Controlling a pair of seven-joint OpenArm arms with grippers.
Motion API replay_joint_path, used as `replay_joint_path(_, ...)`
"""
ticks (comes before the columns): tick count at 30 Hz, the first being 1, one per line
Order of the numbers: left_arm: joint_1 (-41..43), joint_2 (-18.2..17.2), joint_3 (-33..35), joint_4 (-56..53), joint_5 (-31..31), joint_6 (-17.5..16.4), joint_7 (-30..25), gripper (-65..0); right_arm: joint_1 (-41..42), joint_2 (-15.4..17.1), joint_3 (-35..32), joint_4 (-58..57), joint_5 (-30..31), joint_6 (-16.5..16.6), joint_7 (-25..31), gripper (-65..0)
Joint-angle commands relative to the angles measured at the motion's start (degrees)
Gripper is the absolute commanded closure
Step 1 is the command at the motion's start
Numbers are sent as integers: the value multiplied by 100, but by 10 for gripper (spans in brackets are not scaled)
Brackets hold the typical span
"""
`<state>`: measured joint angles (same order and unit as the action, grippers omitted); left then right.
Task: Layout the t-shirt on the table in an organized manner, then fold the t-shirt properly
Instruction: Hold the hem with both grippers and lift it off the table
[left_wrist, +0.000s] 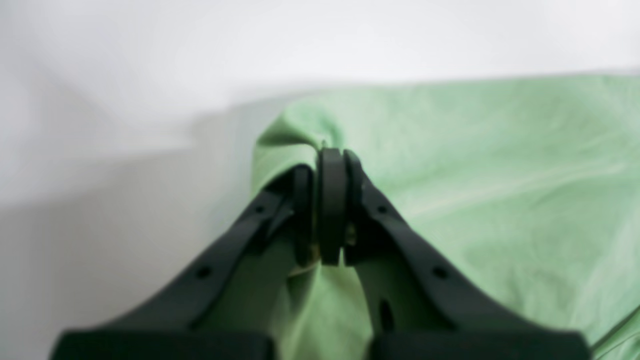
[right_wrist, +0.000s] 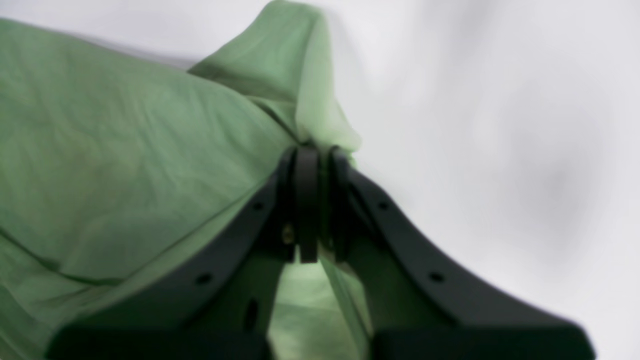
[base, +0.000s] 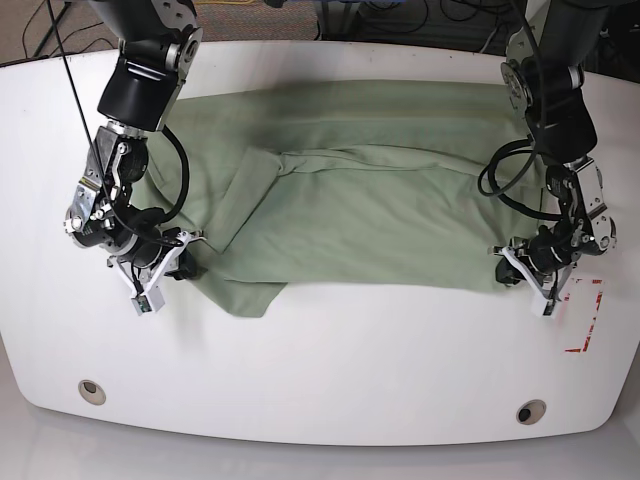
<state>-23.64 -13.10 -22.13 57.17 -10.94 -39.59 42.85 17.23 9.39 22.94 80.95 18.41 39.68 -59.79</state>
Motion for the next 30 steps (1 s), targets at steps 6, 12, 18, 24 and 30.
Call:
replay_joint_path(6,144,-109,-24,995,-88,-27,194,0,66,94,14,437,115,32,120,-30)
replay_joint_path(12,381,-118,-24,1400,-88,-36,256,0,-14,85,-4,587,115,32,111,-30)
replay_joint_path(18,584,-153,-33,1707,-97,-36,256,0,-31,85,5,595,115,32,102,-30)
replay_joint_path(24,707,-215,-297,1901,-97,-41,256,0,-119,112,5,745,115,32,102,-29)
replay_joint_path(30,715,-224,-569,1910,-97,-41,256,0,-137,121,14,1070,115,32,-118,-29)
